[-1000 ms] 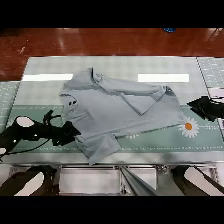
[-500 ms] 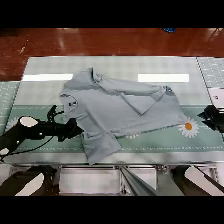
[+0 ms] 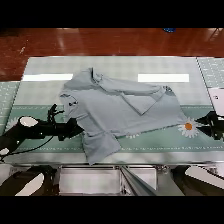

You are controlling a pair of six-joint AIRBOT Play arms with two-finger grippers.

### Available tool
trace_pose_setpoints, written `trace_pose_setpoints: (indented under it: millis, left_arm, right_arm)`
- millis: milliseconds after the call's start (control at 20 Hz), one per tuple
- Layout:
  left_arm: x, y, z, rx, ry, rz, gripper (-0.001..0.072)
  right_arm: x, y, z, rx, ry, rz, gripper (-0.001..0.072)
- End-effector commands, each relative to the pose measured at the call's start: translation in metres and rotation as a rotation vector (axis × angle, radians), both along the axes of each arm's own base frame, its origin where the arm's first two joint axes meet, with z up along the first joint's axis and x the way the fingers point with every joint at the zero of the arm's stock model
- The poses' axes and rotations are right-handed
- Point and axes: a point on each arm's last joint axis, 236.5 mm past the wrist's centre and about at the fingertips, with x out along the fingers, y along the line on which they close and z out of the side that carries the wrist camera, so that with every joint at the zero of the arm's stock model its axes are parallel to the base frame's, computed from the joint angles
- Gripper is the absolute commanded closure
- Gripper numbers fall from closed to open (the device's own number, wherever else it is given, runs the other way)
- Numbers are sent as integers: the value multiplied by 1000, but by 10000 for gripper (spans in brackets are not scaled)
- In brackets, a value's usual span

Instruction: Fold the shirts.

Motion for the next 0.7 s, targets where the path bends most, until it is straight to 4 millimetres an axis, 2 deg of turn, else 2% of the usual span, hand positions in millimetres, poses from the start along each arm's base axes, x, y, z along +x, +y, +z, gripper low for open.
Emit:
trace_pose_setpoints:
  millis: [0,200,400,450,500,550,650]
  left_arm:
    - [1,0,0,2,-6,1,685]
    - [1,0,0,0,-6,2,685]
    - [1,0,1,-1,-6,3,685]
    - [2,-1,1,-3,-6,4,685]
    - [3,-1,2,-5,-9,4,685]
    - [6,-2,6,-9,-17,-1,685]
    - [20,-4,24,-23,-74,-33,685]
  right_arm:
    - [10,32,-13,76,8,97,297]
    - [37,57,-16,70,-40,155,298]
    - [52,92,-18,92,-61,238,317]
    - [57,97,-16,86,-71,258,432]
    - [62,101,-10,81,-93,293,642]
    - [69,105,0,78,-124,342,692]
    - [90,109,38,47,-207,430,692]
